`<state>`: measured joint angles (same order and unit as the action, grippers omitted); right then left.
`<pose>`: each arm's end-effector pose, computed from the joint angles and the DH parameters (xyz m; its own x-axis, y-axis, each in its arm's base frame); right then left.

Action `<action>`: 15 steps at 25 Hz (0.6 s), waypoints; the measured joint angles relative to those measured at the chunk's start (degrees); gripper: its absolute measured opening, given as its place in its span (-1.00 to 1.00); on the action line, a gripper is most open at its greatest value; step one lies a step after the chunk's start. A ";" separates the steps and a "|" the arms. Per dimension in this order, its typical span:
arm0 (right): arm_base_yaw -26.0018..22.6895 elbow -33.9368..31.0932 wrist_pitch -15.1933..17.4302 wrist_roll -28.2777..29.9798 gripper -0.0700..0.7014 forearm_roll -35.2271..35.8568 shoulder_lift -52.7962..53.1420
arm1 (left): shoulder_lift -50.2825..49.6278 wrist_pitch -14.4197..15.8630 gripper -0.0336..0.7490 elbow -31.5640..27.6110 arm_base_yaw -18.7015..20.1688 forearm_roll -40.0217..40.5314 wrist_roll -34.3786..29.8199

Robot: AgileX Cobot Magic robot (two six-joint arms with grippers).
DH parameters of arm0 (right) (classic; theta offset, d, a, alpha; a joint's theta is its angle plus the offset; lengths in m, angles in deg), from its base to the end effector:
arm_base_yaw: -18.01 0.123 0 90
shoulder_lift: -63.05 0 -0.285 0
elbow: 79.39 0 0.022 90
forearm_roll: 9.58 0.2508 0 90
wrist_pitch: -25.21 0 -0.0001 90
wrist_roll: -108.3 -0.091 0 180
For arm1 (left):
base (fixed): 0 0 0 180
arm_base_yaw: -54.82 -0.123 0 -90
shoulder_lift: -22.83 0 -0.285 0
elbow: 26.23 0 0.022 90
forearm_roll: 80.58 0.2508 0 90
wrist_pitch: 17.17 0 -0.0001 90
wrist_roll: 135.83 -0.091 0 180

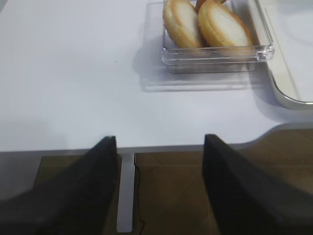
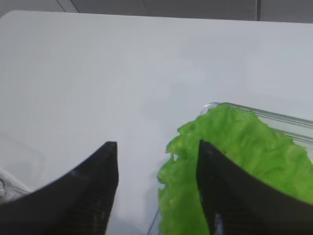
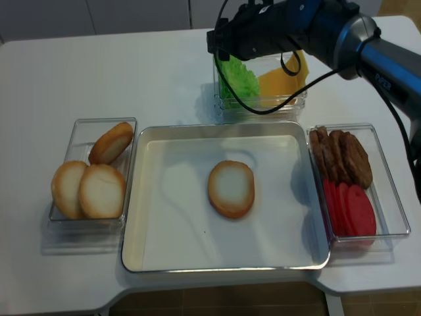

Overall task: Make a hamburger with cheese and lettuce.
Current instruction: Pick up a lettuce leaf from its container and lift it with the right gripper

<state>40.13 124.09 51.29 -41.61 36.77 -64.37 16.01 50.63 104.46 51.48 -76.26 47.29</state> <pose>0.4472 0.2131 0.2637 -0.6241 -0.0202 -0.7811 -0.4754 0.8032 0.3590 -0.0120 0.0057 0.2642 -0.5532 -0.0582 -0.8310 -0.1303 0.9913 0.0173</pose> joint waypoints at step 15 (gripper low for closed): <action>-0.24 0.00 -4.10 0.00 0.12 -1.23 -1.24 | 0.00 0.00 0.15 0.00 0.00 0.00 0.00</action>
<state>39.89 124.09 47.19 -41.61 35.54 -65.61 16.01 50.63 104.46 51.48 -76.26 47.29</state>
